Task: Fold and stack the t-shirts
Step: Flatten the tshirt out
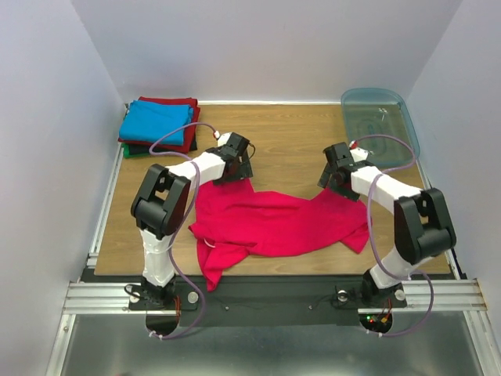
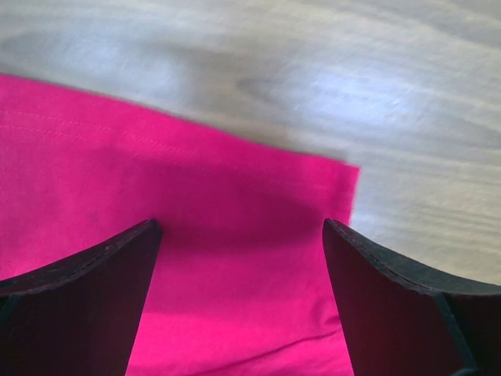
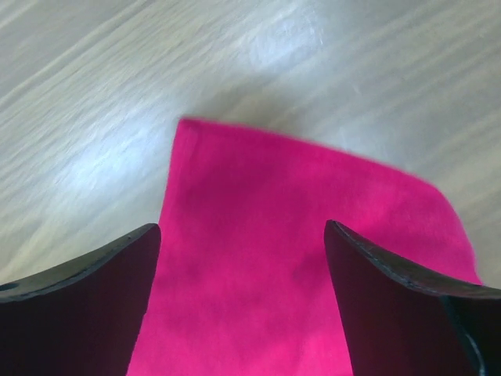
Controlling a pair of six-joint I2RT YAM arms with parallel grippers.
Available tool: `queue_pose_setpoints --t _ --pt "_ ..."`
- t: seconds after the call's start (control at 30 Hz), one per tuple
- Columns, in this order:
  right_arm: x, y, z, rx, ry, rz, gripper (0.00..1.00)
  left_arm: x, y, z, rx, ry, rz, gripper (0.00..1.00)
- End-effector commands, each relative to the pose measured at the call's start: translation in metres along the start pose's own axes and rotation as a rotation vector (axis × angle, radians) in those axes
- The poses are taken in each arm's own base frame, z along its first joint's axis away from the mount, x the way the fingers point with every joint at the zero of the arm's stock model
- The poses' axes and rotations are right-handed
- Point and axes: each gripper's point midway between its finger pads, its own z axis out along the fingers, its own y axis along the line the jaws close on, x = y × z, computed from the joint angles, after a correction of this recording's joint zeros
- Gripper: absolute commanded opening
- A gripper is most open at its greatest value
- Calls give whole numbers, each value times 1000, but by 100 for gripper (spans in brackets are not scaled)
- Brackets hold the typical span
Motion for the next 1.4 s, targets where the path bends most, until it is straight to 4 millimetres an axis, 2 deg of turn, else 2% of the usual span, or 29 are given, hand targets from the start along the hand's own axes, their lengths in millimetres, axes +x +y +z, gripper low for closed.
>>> queue_pose_setpoints --t 0.0,0.07,0.13,0.2,0.27,0.3,0.33,0.37,0.4,0.43,0.57,0.63,0.67,0.7,0.73,0.77,0.8,0.83,0.9,0.97,1.0,1.03,1.07,1.1,1.17,1.23,1.3,1.33,1.37 --pt "-14 18 26 -26 0 7 89 -5 -5 7 -15 11 39 95" --pt "-14 22 35 -28 6 5 88 -2 -2 14 -40 19 44 94" --pt "-12 26 42 -30 17 2 86 0 0 18 -55 22 48 89" --pt "-10 29 45 -35 25 -1 83 2 1 21 -60 28 56 77" --pt "-7 28 49 -31 34 -5 72 6 3 26 -72 37 65 69" --pt "-5 28 50 -30 38 -7 65 6 4 27 -78 36 68 53" --pt "-5 27 49 -30 38 -8 52 9 7 32 -96 40 73 42" --pt "-7 27 47 -32 29 -9 45 11 12 34 -120 50 80 29" --pt "-10 27 44 -36 23 -8 40 11 15 36 -142 51 79 0" --pt "-16 25 38 -40 -1 -3 28 10 18 38 -166 49 81 0" --pt "-28 20 19 -65 -47 7 4 5 16 37 -163 34 74 0" --pt "-42 19 -3 -109 -94 27 0 -2 18 35 -174 10 62 0" --pt "-36 13 -7 -110 -91 20 0 -5 18 35 -171 2 58 0" --pt "-46 10 -27 -150 -132 45 0 -8 21 36 -176 -2 49 0" --pt "-44 7 -35 -170 -137 52 0 -10 21 35 -173 -4 45 0" --pt "-37 8 -46 -221 -116 57 1 -13 22 35 -170 -9 38 0" --pt "-20 2 -49 -245 -84 52 0 -15 23 35 -168 -11 34 0" --pt "-18 -1 -71 -317 -96 77 0 -17 25 35 -166 -12 23 0" --pt "34 11 -110 -578 69 64 0 -21 28 36 -167 -10 18 0" --pt "57 2 -127 -644 114 93 0 -25 31 36 -169 -15 10 0" --pt "74 5 -148 -748 183 108 0 -26 32 36 -169 -18 10 0" --pt "94 0 -152 -779 237 135 0 -27 33 36 -166 -18 5 0" --pt "103 -1 -180 -890 274 188 0 -32 35 37 -160 -24 -11 0" --pt "118 -6 -185 -904 340 217 0 -32 35 37 -152 -19 -18 0" --pt "125 -10 -213 -1008 359 207 1 -36 33 38 -129 -30 -31 0" --pt "124 -17 -221 -999 341 213 0 -45 29 36 -102 -44 -31 0" --pt "126 -34 -219 -902 330 196 0 -61 25 33 -92 -81 -38 0" --pt "131 -51 -210 -788 328 191 0 -70 25 34 -96 -104 -42 0" --pt "141 -58 -208 -749 366 183 0 -76 24 36 -92 -118 -42 0"
